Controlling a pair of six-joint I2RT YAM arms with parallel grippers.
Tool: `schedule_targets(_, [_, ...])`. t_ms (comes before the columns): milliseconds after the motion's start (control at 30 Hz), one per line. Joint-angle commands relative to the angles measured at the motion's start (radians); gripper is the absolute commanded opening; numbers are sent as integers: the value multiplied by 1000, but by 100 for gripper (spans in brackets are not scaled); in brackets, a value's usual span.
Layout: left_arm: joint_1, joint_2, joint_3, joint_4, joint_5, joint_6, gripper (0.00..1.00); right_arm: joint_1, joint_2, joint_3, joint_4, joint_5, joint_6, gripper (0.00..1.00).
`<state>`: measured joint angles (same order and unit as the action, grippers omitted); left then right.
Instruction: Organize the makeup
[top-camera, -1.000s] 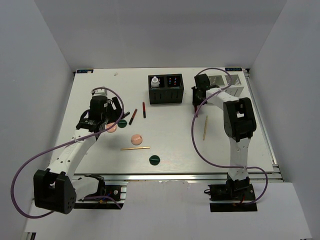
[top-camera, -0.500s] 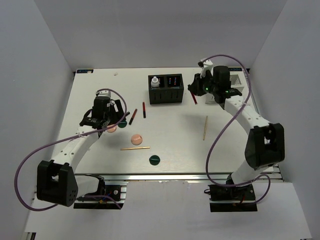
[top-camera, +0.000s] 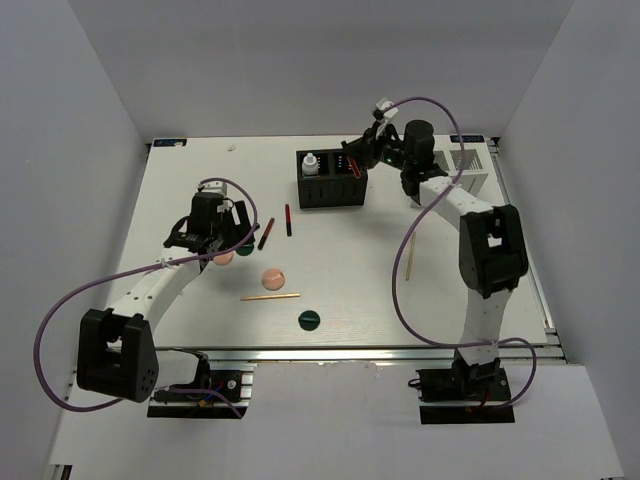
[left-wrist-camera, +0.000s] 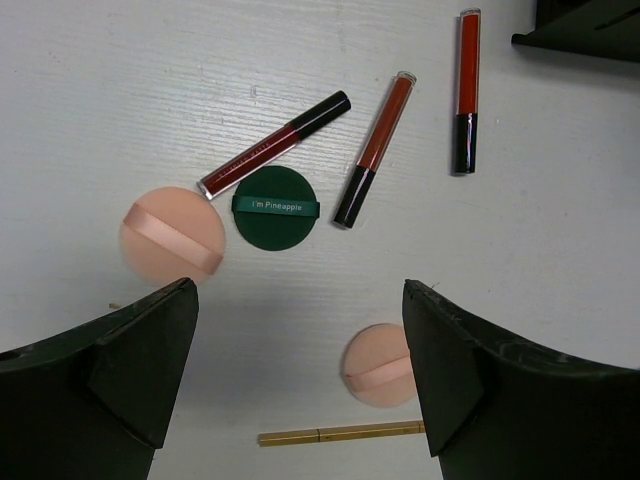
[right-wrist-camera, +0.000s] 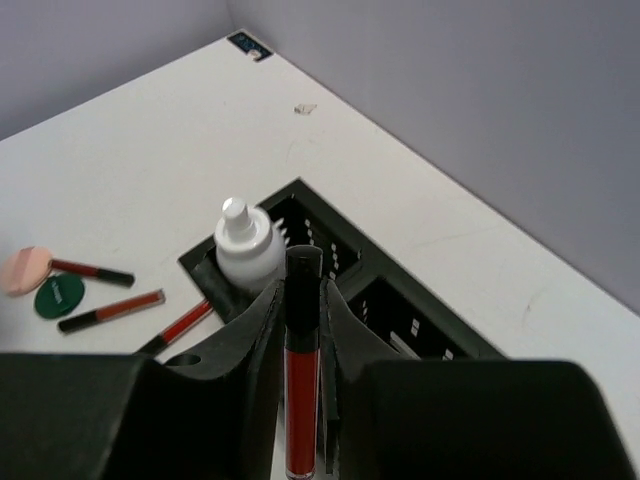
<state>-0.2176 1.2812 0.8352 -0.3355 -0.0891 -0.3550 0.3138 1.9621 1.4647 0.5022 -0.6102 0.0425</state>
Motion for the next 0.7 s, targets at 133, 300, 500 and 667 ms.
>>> schedule_targets(133, [7,-52,10,-2,3,5,92,22,110,198,177,39,31,0])
schedule_targets(300, [7,-59,2,-11,-4,8,92,22,169,244,165,56,11,0])
schedule_targets(500, [7,-13,38,-25,-15,51,92,21,167,154,164,53,-23,9])
schedule_targets(667, [9,41,76,-11,-9,132,89,21,136,92,160,46,-36,48])
